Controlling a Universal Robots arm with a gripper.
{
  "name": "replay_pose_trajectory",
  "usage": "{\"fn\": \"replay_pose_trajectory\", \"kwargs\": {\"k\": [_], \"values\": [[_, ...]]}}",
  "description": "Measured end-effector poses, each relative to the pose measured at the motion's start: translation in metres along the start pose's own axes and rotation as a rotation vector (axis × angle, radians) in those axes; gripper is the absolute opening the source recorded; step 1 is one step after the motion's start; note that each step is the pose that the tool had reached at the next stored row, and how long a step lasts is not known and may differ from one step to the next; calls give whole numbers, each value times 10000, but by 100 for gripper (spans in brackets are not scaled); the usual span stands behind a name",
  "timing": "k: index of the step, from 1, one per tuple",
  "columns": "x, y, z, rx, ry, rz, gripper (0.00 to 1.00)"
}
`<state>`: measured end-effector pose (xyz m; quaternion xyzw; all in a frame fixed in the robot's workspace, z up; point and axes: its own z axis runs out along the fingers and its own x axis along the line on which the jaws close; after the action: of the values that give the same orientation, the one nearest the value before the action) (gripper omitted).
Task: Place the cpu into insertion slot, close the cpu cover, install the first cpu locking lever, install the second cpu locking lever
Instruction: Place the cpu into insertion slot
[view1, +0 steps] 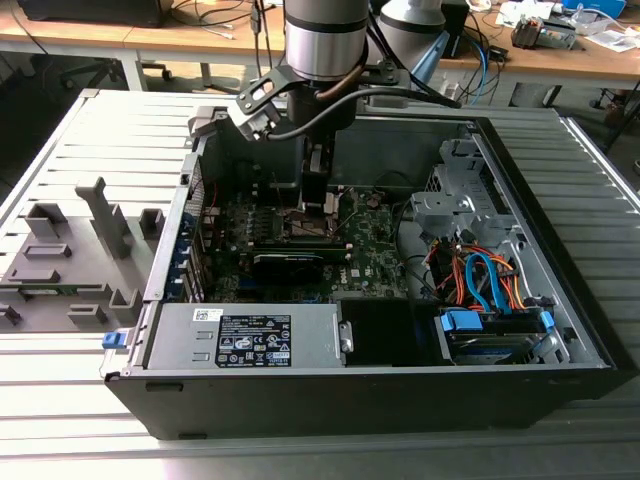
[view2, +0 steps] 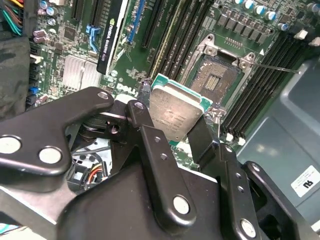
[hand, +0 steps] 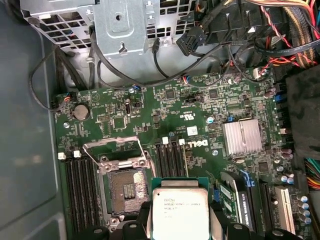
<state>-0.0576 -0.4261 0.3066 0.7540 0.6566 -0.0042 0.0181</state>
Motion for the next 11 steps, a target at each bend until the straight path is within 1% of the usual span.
{"fn": "replay_pose_trajectory", "kwargs": {"k": [1,4,6,8,11], "values": [[0,0,0,-1,2,-36,54],[0,0,0,-11,12,-416,54],[-1,0,0,-17,48,-695,54],[0,0,1,-22,65,-922,54],[0,0,1,-25,69,-1034,54]]}}
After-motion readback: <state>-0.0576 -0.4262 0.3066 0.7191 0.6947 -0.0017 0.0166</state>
